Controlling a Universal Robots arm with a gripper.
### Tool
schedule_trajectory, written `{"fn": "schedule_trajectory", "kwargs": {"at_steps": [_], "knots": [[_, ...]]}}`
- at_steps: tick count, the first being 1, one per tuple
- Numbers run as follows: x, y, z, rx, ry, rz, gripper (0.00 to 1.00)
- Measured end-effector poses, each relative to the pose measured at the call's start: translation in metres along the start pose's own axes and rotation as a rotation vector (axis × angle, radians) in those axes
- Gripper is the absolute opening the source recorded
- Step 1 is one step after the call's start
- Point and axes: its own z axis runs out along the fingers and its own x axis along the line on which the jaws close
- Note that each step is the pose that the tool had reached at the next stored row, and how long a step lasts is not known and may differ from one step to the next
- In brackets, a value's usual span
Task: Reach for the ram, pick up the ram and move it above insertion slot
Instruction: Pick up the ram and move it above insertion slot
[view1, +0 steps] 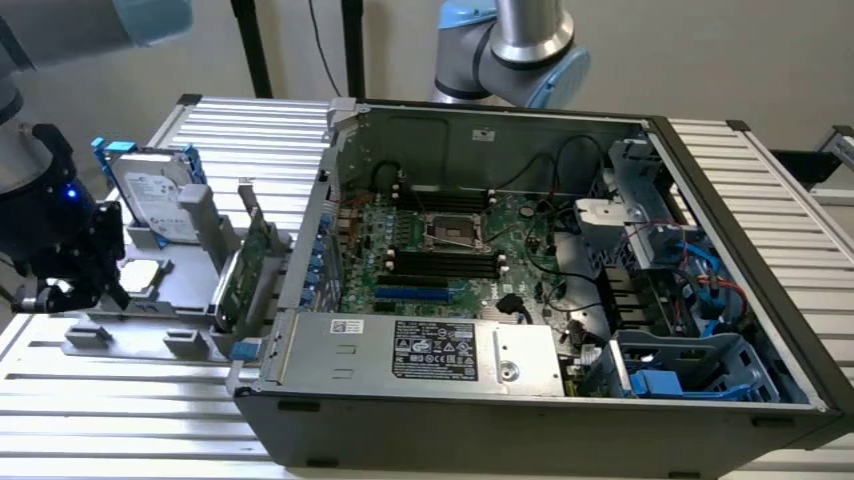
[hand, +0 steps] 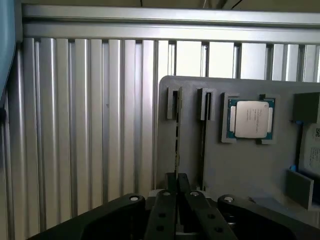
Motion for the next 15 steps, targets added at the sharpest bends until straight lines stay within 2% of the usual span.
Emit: {"fn": "schedule_trajectory", "kwargs": {"at_steps": [4,7,12,15], "knots": [[0.0,-0.0005,-0.0156,0.0,-0.0001,0.0,0.13],[-0.001,-0.0041,-0.0282,0.0,-0.0019,-0.001,0.13],[-0.001,-0.0156,-0.0504,-0.0002,-0.0129,-0.015,0.13],[-0.001,-0.0231,-0.0639,-0.0005,-0.0175,-0.022,0.13]]}}
